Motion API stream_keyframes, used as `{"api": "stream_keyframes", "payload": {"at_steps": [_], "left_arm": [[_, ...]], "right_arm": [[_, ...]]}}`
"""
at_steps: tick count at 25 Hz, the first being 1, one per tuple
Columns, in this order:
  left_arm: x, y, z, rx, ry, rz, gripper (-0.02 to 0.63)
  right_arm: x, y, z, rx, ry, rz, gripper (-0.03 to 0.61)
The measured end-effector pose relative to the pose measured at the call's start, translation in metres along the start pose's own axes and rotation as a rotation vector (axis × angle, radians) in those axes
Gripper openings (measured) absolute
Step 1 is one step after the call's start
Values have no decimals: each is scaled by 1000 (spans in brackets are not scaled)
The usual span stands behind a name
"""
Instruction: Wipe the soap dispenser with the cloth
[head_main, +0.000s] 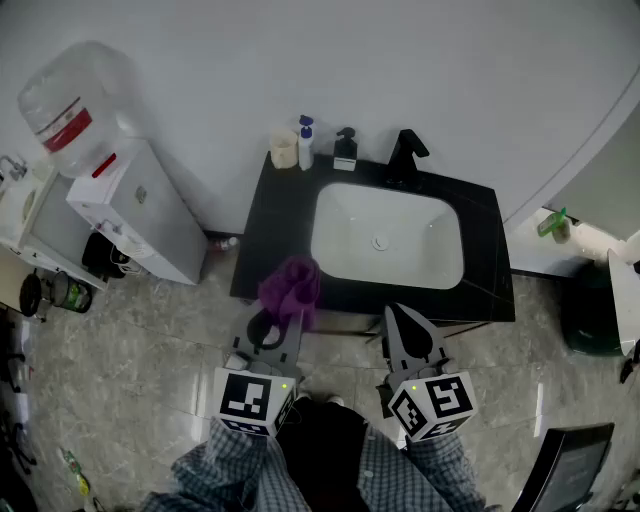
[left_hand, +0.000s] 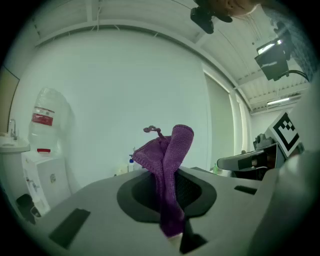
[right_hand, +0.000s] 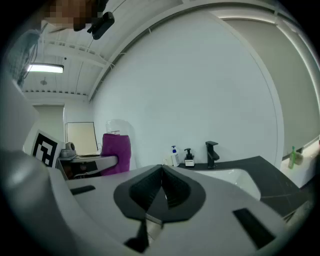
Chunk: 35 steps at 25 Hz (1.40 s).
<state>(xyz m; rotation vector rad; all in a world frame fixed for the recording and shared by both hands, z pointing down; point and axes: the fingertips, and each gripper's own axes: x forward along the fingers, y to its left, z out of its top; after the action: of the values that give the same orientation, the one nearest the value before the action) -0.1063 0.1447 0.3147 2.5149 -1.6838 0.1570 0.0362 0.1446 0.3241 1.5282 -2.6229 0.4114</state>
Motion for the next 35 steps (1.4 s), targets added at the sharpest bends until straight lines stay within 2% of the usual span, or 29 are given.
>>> {"api": "stream_keyframes", "payload": {"at_steps": [22, 35], "left_arm": [[-5, -14, 7, 16, -4, 18, 60], [-13, -44, 15, 22, -28, 56, 60]], "right_arm": [[-17, -12, 2, 48, -11, 0, 19], [-52, -33, 4, 41, -26, 8, 18]]}}
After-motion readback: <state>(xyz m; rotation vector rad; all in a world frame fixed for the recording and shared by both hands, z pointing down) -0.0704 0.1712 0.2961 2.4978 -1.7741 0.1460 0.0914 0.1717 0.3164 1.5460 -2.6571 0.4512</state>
